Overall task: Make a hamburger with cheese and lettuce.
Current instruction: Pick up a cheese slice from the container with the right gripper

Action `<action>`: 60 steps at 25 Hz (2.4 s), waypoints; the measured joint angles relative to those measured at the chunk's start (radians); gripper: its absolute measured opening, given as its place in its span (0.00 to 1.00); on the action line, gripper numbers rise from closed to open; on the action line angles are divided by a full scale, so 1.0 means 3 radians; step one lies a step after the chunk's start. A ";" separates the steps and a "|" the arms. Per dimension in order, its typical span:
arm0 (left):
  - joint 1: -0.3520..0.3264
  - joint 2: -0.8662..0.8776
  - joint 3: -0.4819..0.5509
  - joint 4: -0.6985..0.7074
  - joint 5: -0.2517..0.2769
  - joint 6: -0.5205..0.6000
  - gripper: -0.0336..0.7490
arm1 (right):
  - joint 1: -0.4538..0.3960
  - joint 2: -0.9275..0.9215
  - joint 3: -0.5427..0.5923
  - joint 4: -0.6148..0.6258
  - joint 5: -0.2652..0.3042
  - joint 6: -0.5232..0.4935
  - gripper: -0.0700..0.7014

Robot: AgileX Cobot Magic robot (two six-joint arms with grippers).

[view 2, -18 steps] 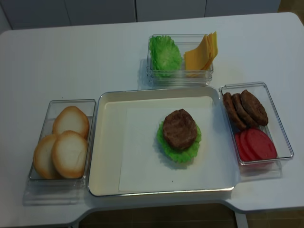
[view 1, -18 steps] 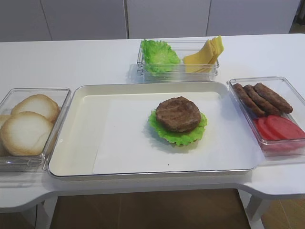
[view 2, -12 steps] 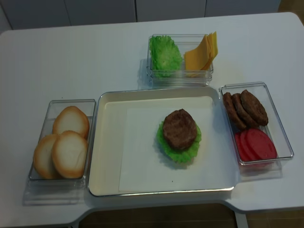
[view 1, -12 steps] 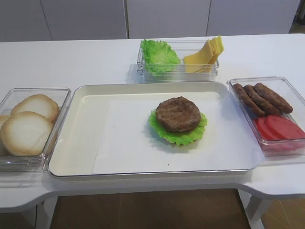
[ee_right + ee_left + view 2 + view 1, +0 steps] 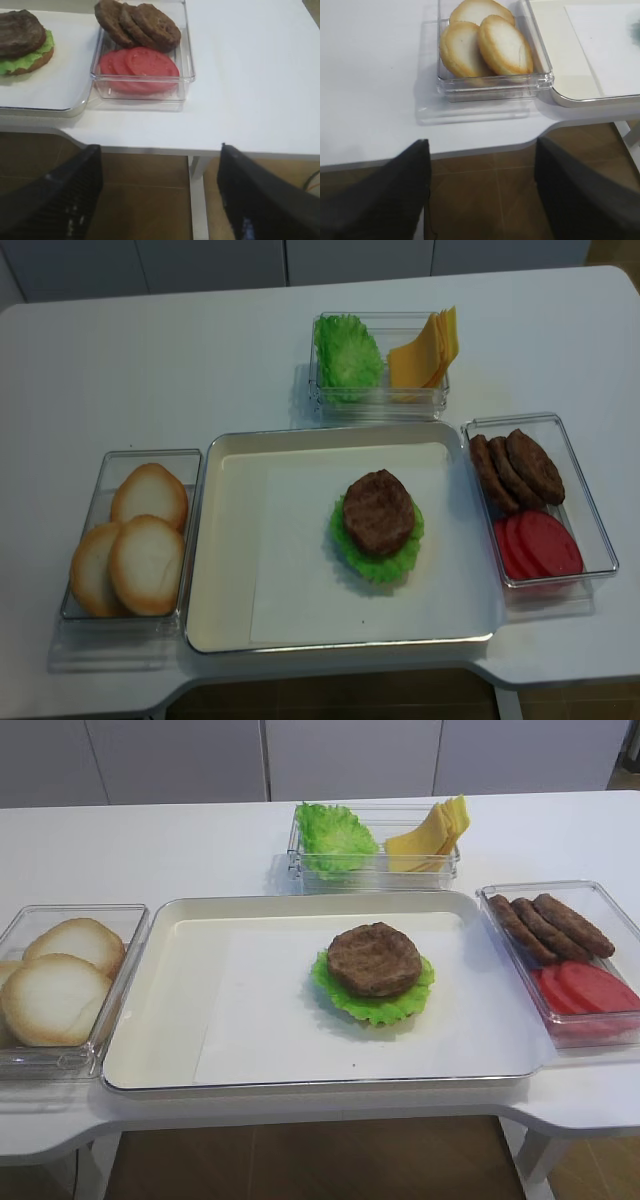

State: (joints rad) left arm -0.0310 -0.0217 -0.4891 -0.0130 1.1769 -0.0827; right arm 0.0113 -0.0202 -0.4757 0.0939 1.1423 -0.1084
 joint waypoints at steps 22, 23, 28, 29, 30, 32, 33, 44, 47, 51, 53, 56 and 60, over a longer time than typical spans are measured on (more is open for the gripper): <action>0.0000 0.0000 0.0000 0.0000 0.0000 0.0000 0.65 | 0.0000 0.1528 -0.0570 0.0760 -0.0909 0.0181 0.68; 0.0000 0.0000 0.0000 0.0000 0.0000 0.0000 0.65 | 0.0000 0.1618 -0.0570 0.0838 -0.1026 0.0181 0.68; 0.0000 0.0000 0.0000 0.0000 0.0000 0.0000 0.65 | 0.0000 0.2292 -0.0678 0.1455 -0.1418 0.0068 0.68; 0.0000 0.0000 0.0000 0.0000 0.0000 0.0000 0.65 | 0.0000 0.2449 -0.0730 0.1574 -0.1476 -0.0013 0.68; 0.0000 0.0000 0.0000 0.0000 0.0000 0.0000 0.65 | 0.0000 0.2582 -0.0796 0.1716 -0.1535 -0.0091 0.68; 0.0000 0.0000 0.0000 0.0000 0.0000 0.0000 0.65 | 0.0000 0.2904 -0.0951 0.1972 -0.1628 -0.0229 0.68; 0.0000 0.0000 0.0000 0.0000 0.0000 0.0000 0.65 | 0.0000 0.3038 -0.1049 0.2070 -0.1650 -0.0302 0.68; 0.0000 0.0000 0.0000 0.0000 0.0000 0.0000 0.65 | 0.0000 0.4643 -0.2157 0.2687 -0.1758 -0.0602 0.68; 0.0000 0.0000 0.0000 0.0000 0.0000 0.0000 0.65 | 0.0000 0.5044 -0.2401 0.2897 -0.1769 -0.0715 0.68; 0.0000 0.0000 0.0000 0.0000 0.0000 0.0000 0.65 | 0.0000 0.5502 -0.2689 0.3153 -0.1776 -0.0822 0.68; 0.0000 0.0000 0.0000 0.0000 0.0000 0.0000 0.65 | 0.0000 0.5717 -0.2809 0.3193 -0.1776 -0.0829 0.68; 0.0000 0.0000 0.0000 0.0000 0.0000 0.0000 0.65 | 0.0000 0.5979 -0.2976 0.3200 -0.1741 -0.0880 0.68; 0.0000 0.0000 0.0000 0.0000 0.0000 0.0000 0.65 | 0.0000 0.6236 -0.3137 0.3205 -0.1727 -0.0930 0.68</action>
State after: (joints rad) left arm -0.0310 -0.0217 -0.4891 -0.0130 1.1769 -0.0827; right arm 0.0113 1.8506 -1.4167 1.0555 0.6242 -0.3875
